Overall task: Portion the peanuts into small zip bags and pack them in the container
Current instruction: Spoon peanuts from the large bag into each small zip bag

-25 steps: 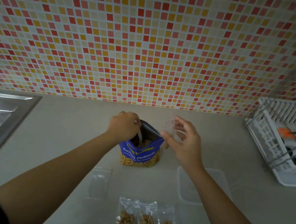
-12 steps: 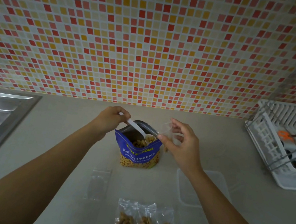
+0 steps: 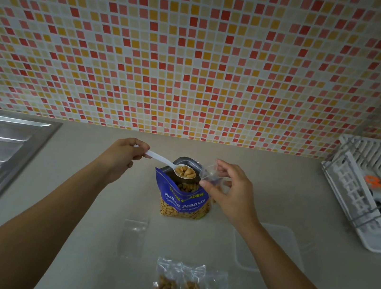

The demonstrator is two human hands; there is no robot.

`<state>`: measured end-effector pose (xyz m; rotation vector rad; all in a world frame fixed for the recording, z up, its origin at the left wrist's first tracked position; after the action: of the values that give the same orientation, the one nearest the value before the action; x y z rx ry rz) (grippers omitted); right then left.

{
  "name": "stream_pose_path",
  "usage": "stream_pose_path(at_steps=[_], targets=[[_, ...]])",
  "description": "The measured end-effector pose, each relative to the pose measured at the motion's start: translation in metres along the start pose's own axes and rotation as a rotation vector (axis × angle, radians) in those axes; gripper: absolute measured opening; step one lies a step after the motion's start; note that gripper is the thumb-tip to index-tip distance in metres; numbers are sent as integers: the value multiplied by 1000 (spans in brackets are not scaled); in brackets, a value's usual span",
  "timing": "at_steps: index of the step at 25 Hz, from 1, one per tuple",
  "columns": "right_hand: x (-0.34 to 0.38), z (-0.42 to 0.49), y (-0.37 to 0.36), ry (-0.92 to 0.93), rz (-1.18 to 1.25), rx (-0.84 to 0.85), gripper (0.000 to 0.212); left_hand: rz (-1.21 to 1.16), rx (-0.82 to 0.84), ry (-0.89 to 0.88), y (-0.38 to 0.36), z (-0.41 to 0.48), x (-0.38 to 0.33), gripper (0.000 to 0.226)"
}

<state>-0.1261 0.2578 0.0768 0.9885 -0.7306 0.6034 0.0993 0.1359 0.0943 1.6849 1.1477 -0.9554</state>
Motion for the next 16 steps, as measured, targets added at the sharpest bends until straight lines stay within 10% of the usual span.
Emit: stream_pose_path(at_steps=[16], targets=[[18, 4, -18, 20, -16, 39, 58, 193, 40, -330, -4, -24, -75, 11]])
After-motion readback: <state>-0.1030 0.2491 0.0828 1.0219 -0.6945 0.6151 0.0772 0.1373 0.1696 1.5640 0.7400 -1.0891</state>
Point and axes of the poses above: each hand's wrist, its own z-axis towards the middle knuckle, its own y-axis out of the back of the hand, x = y × z, the point moved 3 cm from there along z, towards the middle knuckle, and after that the axes turned 1 degree about -z, right-handed, at the moved point
